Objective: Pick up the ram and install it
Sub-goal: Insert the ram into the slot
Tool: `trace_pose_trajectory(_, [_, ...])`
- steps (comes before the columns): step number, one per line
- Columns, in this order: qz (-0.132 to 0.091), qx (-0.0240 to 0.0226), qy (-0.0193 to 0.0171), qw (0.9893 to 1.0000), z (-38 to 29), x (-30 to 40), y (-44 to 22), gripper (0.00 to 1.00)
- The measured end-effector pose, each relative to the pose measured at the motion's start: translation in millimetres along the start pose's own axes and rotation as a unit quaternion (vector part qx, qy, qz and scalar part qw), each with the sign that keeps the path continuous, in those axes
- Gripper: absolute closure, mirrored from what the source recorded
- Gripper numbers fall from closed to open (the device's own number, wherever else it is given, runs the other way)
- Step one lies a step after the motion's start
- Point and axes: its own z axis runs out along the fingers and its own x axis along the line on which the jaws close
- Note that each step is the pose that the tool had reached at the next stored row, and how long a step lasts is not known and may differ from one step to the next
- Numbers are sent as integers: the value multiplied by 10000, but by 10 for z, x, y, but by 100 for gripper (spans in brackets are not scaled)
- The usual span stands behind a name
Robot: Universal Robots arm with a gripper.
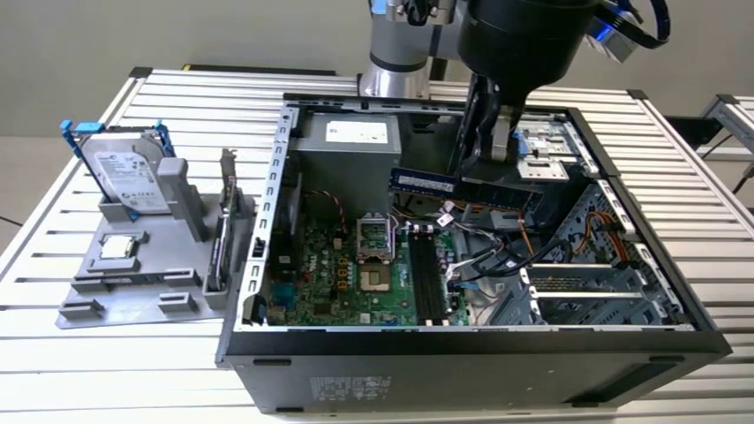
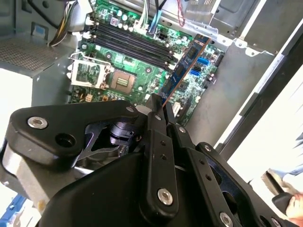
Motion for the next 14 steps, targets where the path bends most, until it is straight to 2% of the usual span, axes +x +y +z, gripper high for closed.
trace_pose_trajectory(14, [184, -2, 12, 9998, 0, 0, 0, 100])
